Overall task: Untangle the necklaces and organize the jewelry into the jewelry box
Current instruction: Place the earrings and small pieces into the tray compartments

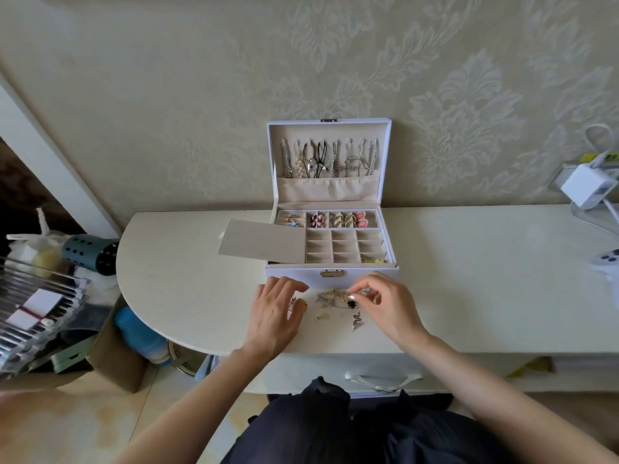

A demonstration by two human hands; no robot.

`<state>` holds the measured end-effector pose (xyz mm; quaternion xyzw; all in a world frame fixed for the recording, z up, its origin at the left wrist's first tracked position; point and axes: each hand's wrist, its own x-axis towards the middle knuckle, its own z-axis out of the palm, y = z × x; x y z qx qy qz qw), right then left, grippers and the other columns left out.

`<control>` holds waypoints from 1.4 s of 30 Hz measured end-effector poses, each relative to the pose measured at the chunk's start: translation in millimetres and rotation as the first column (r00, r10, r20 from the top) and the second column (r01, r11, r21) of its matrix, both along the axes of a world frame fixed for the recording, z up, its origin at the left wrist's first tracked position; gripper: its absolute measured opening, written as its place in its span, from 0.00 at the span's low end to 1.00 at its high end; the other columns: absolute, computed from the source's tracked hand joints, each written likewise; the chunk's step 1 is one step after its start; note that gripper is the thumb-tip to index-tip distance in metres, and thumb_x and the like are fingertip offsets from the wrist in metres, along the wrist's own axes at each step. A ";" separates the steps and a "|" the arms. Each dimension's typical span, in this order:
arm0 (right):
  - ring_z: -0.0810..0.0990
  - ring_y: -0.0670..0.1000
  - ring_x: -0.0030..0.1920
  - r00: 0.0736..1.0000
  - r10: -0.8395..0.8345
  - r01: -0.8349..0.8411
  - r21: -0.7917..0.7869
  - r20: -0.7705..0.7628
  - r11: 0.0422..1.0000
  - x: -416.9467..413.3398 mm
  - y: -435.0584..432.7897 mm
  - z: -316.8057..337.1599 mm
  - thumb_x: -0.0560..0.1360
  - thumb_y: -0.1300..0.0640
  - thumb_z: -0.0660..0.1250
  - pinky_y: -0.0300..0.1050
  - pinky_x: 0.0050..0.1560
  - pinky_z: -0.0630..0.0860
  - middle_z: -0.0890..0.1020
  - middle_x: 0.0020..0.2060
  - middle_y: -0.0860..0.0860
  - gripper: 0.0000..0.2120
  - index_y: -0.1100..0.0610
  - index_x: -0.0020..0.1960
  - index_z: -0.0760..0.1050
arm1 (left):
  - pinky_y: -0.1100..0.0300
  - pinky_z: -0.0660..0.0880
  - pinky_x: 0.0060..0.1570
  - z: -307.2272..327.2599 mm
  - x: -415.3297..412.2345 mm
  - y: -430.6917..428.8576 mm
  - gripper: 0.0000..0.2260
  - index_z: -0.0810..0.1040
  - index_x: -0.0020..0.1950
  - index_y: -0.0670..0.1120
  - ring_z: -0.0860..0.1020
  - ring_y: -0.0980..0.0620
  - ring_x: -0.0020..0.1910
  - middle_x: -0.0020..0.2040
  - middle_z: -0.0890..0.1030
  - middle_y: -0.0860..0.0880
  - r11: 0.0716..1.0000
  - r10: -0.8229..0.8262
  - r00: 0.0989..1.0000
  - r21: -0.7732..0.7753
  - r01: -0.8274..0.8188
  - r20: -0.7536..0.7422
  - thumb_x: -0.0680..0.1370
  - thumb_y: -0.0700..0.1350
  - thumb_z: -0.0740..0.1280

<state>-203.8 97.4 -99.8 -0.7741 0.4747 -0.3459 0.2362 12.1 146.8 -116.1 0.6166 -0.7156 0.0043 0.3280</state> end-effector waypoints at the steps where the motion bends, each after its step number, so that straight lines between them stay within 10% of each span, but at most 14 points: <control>1: 0.75 0.46 0.31 1.000 -0.024 0.024 0.026 0.009 0.999 -4.5 0.4 -1.5 0.70 0.60 0.73 0.42 0.36 0.73 0.79 0.36 0.39 0.04 0.52 0.41 0.80 | 0.62 0.63 0.43 0.2 -3.4 -2.3 0.11 0.78 0.51 0.48 0.71 0.53 0.45 0.47 0.79 0.54 0.999 -0.047 0.998 0.006 0.047 0.034 0.73 0.44 0.59; 18: 0.76 0.47 0.33 0.998 -0.050 0.049 0.019 0.048 0.999 -24.6 -3.4 -8.2 0.70 0.64 0.71 0.46 0.38 0.76 0.80 0.39 0.42 0.09 0.49 0.41 0.79 | 0.61 0.59 0.40 -0.5 -54.1 -33.2 0.09 0.76 0.42 0.50 0.69 0.52 0.41 0.39 0.76 0.54 0.887 -0.458 0.847 0.073 0.456 0.269 0.72 0.55 0.65; 33: 0.80 0.45 0.39 0.973 -0.028 0.030 -0.005 0.227 1.000 3.6 -26.4 32.2 0.69 0.73 0.69 0.34 0.42 0.76 0.81 0.36 0.45 0.09 0.60 0.41 0.82 | 0.58 0.74 0.35 38.3 -27.0 -54.8 0.01 0.78 0.43 0.42 0.76 0.51 0.36 0.41 0.77 0.49 0.938 -0.346 0.929 -0.061 0.341 -0.129 0.74 0.38 0.67; 39: 0.81 0.46 0.34 0.967 -0.087 0.039 0.194 0.241 0.980 33.7 -51.8 47.5 0.69 0.70 0.71 0.41 0.44 0.80 0.82 0.36 0.49 0.07 0.60 0.41 0.83 | 0.53 0.76 0.40 53.9 -4.0 -89.4 0.04 0.80 0.43 0.41 0.77 0.49 0.39 0.41 0.76 0.52 0.966 -0.220 0.966 0.108 0.236 -0.137 0.72 0.33 0.71; 42: 0.77 0.37 0.32 0.984 -0.085 0.044 0.251 0.158 0.967 44.2 -64.1 52.2 0.69 0.66 0.73 0.26 0.40 0.72 0.82 0.37 0.49 0.05 0.60 0.43 0.83 | 0.54 0.74 0.44 54.5 2.3 -102.4 0.04 0.80 0.46 0.45 0.76 0.50 0.47 0.43 0.80 0.53 0.984 -0.131 0.991 0.120 0.134 -0.025 0.73 0.38 0.70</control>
